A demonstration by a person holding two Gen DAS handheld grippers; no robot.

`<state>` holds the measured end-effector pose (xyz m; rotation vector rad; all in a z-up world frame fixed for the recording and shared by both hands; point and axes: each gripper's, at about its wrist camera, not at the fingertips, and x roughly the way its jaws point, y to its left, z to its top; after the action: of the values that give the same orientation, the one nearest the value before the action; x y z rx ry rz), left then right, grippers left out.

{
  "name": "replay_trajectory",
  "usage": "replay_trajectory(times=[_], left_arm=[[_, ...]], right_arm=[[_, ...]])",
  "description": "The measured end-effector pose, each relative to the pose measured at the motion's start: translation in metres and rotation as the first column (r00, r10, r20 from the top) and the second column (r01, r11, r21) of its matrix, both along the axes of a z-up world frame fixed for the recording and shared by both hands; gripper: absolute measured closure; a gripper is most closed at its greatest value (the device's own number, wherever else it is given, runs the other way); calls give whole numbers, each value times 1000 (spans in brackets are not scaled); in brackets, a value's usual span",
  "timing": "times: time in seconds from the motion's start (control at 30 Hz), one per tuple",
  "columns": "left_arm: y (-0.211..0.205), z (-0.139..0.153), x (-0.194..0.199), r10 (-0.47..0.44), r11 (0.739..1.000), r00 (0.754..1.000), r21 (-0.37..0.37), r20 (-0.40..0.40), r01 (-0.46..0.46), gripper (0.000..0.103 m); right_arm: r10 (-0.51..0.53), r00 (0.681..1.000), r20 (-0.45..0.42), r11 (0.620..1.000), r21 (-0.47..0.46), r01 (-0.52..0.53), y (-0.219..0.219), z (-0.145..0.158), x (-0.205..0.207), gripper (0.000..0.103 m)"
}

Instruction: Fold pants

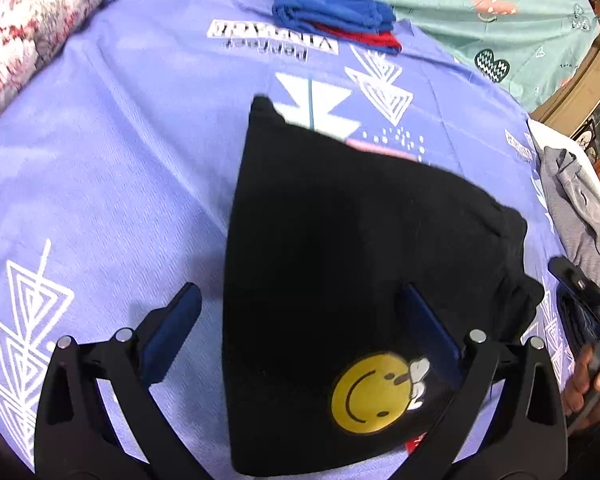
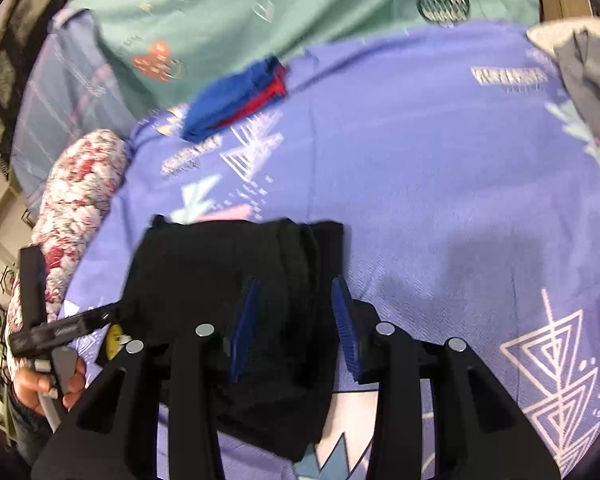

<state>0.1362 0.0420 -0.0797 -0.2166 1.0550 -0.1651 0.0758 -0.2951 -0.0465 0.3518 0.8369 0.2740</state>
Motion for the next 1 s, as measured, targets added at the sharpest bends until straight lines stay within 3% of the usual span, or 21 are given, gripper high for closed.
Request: replay_trajectory(times=[0.1,0.27,0.47,0.53,0.6,0.7,0.93,1.0], left_arm=[[-4,-6,0,3,1000,1000,15,-28,-2,2],[-6,-15,-7,26,1000,999,-4,-30,-27,2],[-9,-13,-11,30,999,999,12,-30,-30,2],[-10,-12,-12,24,1000,999,15,-31,-24,2],[-10,-12,-13,23,1000,999,13,-33,-23,2],[-10,-13,-14,17,1000,999,5,-38,-16,2],[-11,-17,-8,18,1000,996,-14,-93,-19,2],[-7,-13,-6,-16,999,993,-41,-116,11,2]], right_arm=[[71,997,24,996,48,-72,10,1,-7,64],[109,994,25,994,-20,-109,35,-9,-7,64],[158,982,101,987,-48,-153,55,10,-5,64],[177,981,77,983,-60,-173,60,7,0,70],[163,986,-17,975,-147,-164,64,-8,3,77],[150,987,-65,961,-226,-161,61,-23,-6,83],[145,982,-119,970,-178,-165,46,-36,-6,79],[154,981,-122,981,-95,-166,40,-29,-6,62]])
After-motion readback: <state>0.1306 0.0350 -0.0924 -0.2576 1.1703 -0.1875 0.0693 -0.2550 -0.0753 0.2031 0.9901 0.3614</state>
